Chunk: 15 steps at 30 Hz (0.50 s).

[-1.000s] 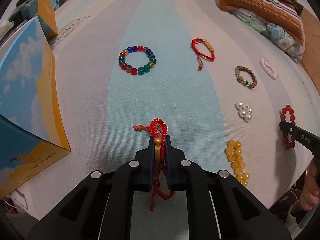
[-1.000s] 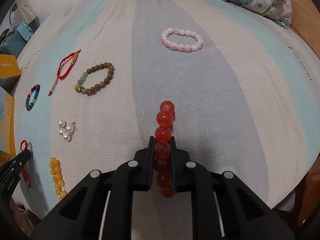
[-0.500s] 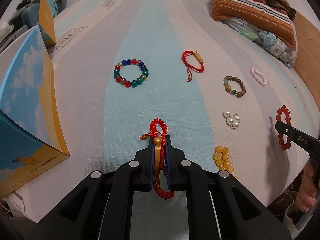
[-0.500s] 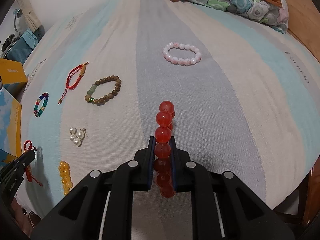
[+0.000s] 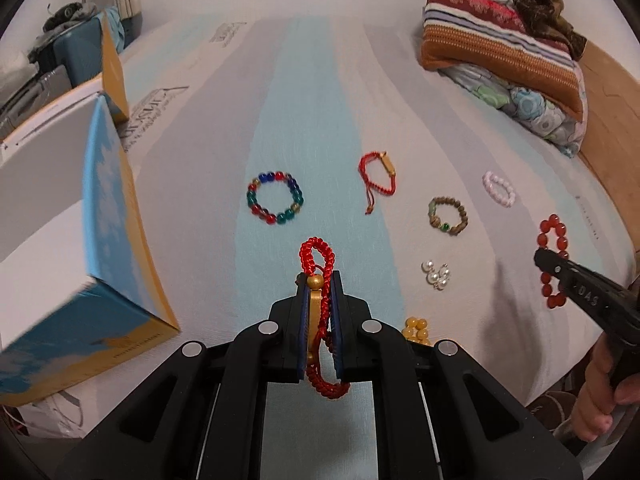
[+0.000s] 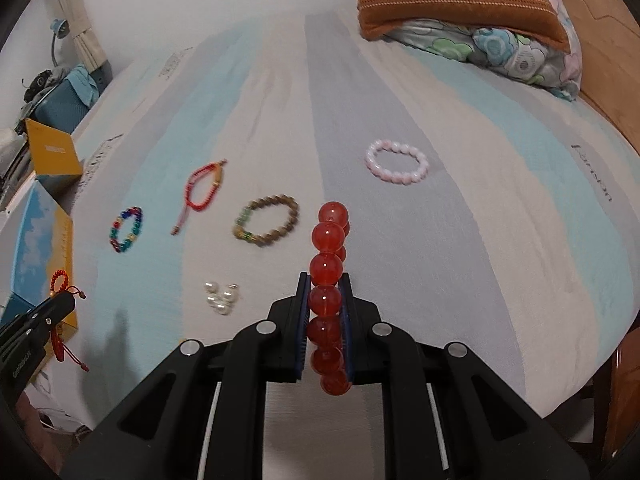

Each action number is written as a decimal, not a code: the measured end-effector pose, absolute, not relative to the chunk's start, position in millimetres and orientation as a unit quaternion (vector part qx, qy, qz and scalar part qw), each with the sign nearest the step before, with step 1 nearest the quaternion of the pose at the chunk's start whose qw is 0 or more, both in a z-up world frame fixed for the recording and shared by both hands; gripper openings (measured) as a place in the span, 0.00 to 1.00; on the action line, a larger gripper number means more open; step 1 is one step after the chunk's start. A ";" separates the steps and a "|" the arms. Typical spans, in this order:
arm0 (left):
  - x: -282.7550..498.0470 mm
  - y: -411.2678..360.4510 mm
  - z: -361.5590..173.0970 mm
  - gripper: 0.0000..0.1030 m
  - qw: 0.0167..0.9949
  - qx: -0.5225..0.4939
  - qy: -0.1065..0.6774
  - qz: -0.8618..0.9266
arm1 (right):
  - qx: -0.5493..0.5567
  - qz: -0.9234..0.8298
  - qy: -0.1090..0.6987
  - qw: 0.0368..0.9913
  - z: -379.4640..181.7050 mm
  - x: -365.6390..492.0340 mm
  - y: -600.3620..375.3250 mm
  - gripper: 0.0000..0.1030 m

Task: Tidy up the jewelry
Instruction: 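Grasp the red bead bracelet with the right tool while the left tool grasps the red cord bracelet, then carry both bracelets into the white box and open both tools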

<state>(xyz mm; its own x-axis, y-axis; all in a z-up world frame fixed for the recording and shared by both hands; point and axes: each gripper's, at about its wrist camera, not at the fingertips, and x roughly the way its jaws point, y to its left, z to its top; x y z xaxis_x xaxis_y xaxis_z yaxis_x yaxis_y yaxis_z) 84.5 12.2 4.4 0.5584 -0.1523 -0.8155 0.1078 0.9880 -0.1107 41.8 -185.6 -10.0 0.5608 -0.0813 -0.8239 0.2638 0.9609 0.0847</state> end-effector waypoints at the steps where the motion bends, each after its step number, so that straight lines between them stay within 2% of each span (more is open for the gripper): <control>1: 84.4 15.9 10.3 0.08 0.884 -0.025 0.461 -0.072 | 0.100 -0.093 0.458 0.878 -5.9 44.2 -181.4 0.12; 15: 84.5 65.9 65.3 0.08 0.903 -0.042 0.427 -0.041 | 0.054 -0.060 0.426 0.901 54.1 71.2 -99.0 0.12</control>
<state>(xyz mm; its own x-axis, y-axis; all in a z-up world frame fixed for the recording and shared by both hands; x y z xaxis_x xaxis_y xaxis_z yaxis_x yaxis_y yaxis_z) 84.5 65.9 65.3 0.6328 -0.1090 -0.7666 0.0373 0.9932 -0.1104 71.2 -99.0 54.1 0.6306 -0.0623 -0.7736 0.1534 0.9871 0.0455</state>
